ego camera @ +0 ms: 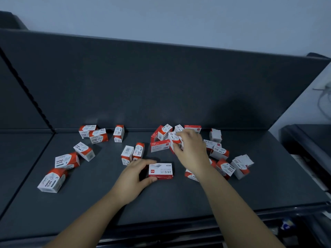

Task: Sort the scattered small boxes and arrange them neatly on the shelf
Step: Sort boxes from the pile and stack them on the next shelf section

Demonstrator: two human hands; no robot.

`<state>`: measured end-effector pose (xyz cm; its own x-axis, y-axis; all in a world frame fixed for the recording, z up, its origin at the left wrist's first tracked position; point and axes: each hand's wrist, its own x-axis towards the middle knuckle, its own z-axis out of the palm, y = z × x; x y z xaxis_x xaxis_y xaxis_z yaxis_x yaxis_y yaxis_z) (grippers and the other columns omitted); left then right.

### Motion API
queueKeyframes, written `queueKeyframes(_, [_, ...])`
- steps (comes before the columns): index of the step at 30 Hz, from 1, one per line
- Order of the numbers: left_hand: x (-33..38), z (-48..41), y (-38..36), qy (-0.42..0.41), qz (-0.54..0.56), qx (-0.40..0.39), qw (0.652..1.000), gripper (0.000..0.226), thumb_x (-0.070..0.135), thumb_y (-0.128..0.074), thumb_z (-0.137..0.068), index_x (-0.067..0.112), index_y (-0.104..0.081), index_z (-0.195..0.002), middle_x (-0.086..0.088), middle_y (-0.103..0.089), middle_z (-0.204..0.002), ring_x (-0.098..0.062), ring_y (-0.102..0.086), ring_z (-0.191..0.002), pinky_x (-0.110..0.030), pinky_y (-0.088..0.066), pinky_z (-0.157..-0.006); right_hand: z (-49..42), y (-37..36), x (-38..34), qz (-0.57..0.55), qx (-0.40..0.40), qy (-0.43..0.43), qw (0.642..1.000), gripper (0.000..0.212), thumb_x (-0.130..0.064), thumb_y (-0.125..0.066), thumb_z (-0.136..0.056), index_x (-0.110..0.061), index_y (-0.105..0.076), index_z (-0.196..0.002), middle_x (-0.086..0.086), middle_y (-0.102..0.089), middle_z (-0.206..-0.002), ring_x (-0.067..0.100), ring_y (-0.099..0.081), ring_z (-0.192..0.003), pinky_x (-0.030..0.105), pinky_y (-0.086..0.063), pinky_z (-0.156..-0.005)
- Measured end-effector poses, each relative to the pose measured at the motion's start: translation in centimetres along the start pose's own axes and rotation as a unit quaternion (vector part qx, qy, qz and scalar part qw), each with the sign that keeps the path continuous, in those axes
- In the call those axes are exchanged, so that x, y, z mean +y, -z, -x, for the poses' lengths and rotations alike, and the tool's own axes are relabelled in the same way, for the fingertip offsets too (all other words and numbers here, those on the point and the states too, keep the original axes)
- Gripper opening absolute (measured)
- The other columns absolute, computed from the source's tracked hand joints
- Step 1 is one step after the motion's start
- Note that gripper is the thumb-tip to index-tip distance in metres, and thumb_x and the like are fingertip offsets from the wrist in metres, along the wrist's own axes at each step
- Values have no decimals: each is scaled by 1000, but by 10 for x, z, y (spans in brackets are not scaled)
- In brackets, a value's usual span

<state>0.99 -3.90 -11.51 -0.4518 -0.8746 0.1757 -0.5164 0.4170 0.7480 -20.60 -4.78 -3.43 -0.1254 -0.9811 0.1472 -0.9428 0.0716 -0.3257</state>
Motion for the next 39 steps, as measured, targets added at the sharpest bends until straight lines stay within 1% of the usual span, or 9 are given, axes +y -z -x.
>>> queueKeyframes(4, [0, 1, 0, 10, 2, 2, 1000, 47, 36, -73, -84, 40, -55, -126, 29, -56, -115, 7, -46, -115, -19, -39, -99, -25, -12, -1, 3, -30, -44, 999, 53, -42, -55, -95, -23, -42, -143, 5, -38, -149, 29, -39, -135, 47, -41, -107])
queueKeyframes(7, [0, 1, 0, 11, 3, 3, 1000, 47, 35, -74, -84, 40, -56, -127, 28, -57, -114, 7, -47, -114, -19, -39, -99, -29, -16, 1, 1, -58, -29, 998, 53, -35, -56, -95, -18, -43, -144, 5, -43, -146, 26, -51, -124, 40, -46, -101])
queueKeyframes(12, [1, 1, 1, 16, 4, -1, 1000, 47, 36, -73, -84, 40, -55, -128, 29, -56, -114, 8, -46, -114, -16, -38, -98, -27, -8, 27, -6, -16, -97, 995, 45, -26, -57, -91, -12, -52, -134, 11, -48, -135, 27, -53, -116, 37, -48, -94])
queueKeyframes(22, [1, 1, 2, 23, 9, 5, 1000, 46, 35, -73, -84, 40, -56, -126, 26, -58, -112, 7, -49, -111, -14, -39, -94, -35, -5, 50, 24, -9, -181, 983, 42, -33, -60, -93, -16, -53, -131, 8, -55, -128, 24, -59, -108, 39, -53, -91])
queueKeyframes(26, [1, 1, 2, 24, 6, 3, 1000, 47, 35, -73, -84, 40, -56, -127, 28, -56, -111, 7, -49, -110, -15, -40, -94, -34, -8, 51, 98, -32, -162, 981, 48, -33, -59, -93, -18, -45, -136, 8, -47, -139, 29, -49, -125, 45, -42, -103])
queueKeyframes(29, [1, 1, 2, 25, 8, -1, 1000, 48, 35, -73, -84, 39, -56, -128, 28, -56, -112, 7, -49, -112, -15, -40, -96, -33, -9, 41, 125, 7, -90, 988, 49, -30, -58, -92, -24, -43, -138, 2, -39, -145, 27, -37, -134, 49, -31, -109])
queueKeyframes(32, [1, 0, 3, 24, 10, -2, 1000, 48, 35, -74, -83, 38, -56, -128, 28, -56, -113, 7, -49, -112, -15, -40, -96, -32, -14, 26, 182, -39, 28, 982, 42, -25, -54, -93, -25, -49, -134, -4, -49, -138, 20, -41, -130, 48, -22, -111])
queueKeyframes(34, [1, 1, 3, 30, 18, -3, 999, 48, 34, -75, -83, 37, -57, -127, 27, -57, -112, 6, -50, -111, -12, -40, -95, -31, -17, 17, 210, -94, 26, 973, 35, -24, -53, -94, -22, -54, -129, -2, -57, -130, 19, -50, -123, 50, -18, -114])
queueKeyframes(39, [4, 1, 5, 49, 55, 21, 997, 44, 25, -79, -79, 38, -60, -116, 22, -59, -108, 2, -54, -105, -5, -38, -87, -19, -22, 10, 216, -127, 57, 966, 36, -26, -51, -94, -14, -57, -128, 4, -56, -131, 25, -52, -116, 38, -38, -104])
